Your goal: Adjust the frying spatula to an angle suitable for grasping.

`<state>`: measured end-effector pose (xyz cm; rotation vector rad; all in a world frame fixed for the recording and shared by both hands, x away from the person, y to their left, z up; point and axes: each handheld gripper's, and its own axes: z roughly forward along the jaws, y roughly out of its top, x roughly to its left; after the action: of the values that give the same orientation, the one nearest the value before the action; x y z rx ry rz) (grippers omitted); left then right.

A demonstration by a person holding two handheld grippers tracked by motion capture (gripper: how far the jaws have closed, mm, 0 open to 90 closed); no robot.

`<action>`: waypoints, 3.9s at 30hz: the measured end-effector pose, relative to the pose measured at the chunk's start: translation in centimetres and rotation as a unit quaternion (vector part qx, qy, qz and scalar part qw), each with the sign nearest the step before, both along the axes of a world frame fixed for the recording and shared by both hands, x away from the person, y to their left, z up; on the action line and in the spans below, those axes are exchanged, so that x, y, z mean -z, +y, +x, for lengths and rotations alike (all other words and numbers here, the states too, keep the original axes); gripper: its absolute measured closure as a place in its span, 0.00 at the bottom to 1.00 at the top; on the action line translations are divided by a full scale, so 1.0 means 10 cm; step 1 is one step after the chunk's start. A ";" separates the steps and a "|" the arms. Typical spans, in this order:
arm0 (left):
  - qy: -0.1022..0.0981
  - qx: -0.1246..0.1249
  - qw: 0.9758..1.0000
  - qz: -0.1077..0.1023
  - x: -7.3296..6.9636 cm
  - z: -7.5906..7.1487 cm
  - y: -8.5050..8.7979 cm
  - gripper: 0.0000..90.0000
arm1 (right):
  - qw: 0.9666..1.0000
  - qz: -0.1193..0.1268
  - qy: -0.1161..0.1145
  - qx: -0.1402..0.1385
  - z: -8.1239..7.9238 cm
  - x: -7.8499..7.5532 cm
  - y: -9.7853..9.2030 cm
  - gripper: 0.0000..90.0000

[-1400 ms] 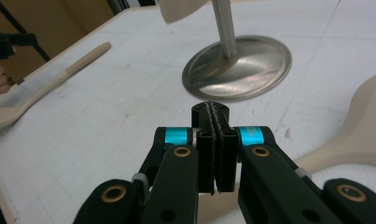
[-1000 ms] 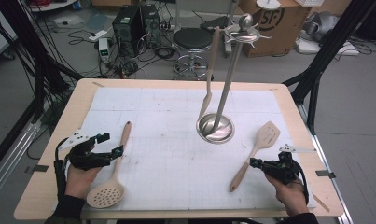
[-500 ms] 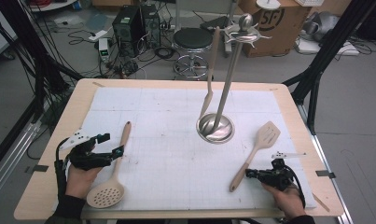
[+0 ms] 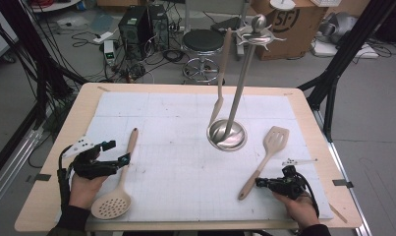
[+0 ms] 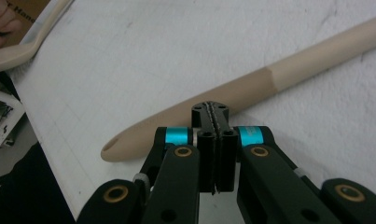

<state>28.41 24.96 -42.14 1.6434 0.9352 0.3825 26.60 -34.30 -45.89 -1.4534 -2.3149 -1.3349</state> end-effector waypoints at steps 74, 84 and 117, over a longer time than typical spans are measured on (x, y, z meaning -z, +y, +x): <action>0.010 -0.006 1.000 0.008 0.10 -0.16 0.13 0.17 | 0.993 -0.011 -0.007 0.121 1.06 -0.04 0.28 1.00; 0.009 -0.004 1.000 0.010 0.09 -0.17 0.13 0.17 | 0.985 -0.065 -0.019 0.162 1.03 -0.04 0.23 1.00; 0.004 0.008 1.000 0.015 0.06 -0.18 0.03 0.17 | 0.979 -0.036 0.025 0.198 0.26 -0.09 0.06 1.00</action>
<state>26.65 25.22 -42.71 1.6806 0.9267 0.3814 29.21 -33.69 -45.03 -2.0284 -2.1368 -1.2836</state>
